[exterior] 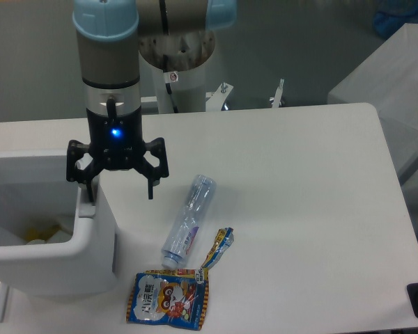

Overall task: Open the trash can
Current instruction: 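Push the trash can lid open with the gripper, exposing the bin interior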

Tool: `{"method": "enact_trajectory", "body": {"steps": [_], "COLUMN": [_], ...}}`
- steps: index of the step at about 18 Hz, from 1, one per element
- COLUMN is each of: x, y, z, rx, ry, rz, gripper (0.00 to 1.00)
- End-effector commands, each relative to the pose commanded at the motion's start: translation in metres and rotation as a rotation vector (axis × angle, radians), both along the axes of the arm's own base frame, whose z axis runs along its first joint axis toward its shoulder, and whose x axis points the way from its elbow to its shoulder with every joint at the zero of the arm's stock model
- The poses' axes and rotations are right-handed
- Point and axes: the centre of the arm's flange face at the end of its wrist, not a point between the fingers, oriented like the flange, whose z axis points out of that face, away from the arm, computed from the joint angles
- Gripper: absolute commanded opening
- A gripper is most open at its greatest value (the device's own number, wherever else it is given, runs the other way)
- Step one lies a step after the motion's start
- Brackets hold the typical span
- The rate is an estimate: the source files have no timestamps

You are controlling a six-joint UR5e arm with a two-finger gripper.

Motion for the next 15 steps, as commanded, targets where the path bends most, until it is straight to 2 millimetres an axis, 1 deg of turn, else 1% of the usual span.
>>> {"method": "enact_trajectory", "body": {"steps": [3,6,7,8,9,10,12,13,15], "x": [-0.001,-0.008,-0.017,-0.037,-0.050,-0.055,-0.077,-0.085,-0.092], "y": [0.000,0.003,0.000,-0.007,-0.013,-0.016,-0.030,-0.036,-0.042], "z": [0.015,0.049,0.062,0.072,0.079,0.086,0.089,0.089,0.086], "rx": [0.024,0.076,0.096,0.108,0.108,0.105,0.067,0.055,0.040], "ry": [0.017,0.066,0.082,0.101,0.124,0.153,0.203,0.217,0.228], "rz": [0.002,0.007,0.023,0.055,0.076,0.085,0.071,0.057,0.049], "gripper": [1.00,1.00,1.00,1.00,1.00,1.00,1.00,1.00,1.00]}}
